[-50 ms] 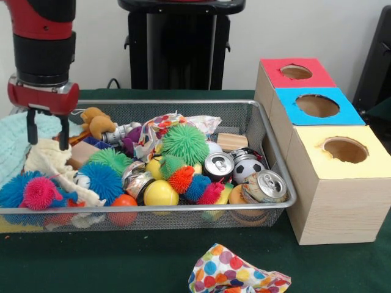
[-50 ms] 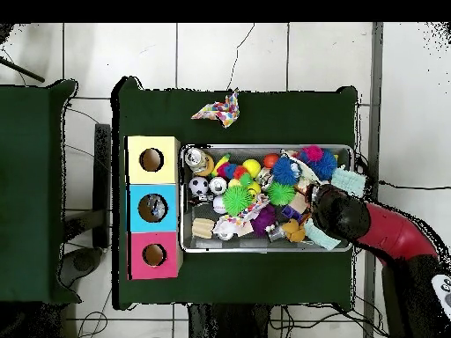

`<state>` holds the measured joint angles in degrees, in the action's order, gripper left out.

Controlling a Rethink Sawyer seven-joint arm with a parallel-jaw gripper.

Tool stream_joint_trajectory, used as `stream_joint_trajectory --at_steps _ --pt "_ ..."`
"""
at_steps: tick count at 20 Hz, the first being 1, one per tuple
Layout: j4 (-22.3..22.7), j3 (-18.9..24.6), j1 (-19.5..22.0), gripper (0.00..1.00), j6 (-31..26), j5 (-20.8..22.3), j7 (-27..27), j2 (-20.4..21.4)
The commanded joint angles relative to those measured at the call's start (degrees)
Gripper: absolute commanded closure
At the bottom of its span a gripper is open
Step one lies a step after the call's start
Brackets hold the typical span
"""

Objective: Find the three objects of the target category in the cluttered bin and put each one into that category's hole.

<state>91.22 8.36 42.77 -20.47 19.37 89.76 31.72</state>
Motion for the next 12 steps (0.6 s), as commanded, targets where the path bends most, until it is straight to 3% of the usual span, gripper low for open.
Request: stream_joint_trajectory --at_steps 1,12 --pt "3.5 7.3 4.8 0.00 4.1 1.6 1.1 -6.4" --pt "2.6 8.8 5.0 0.00 7.2 3.9 0.6 -8.8"
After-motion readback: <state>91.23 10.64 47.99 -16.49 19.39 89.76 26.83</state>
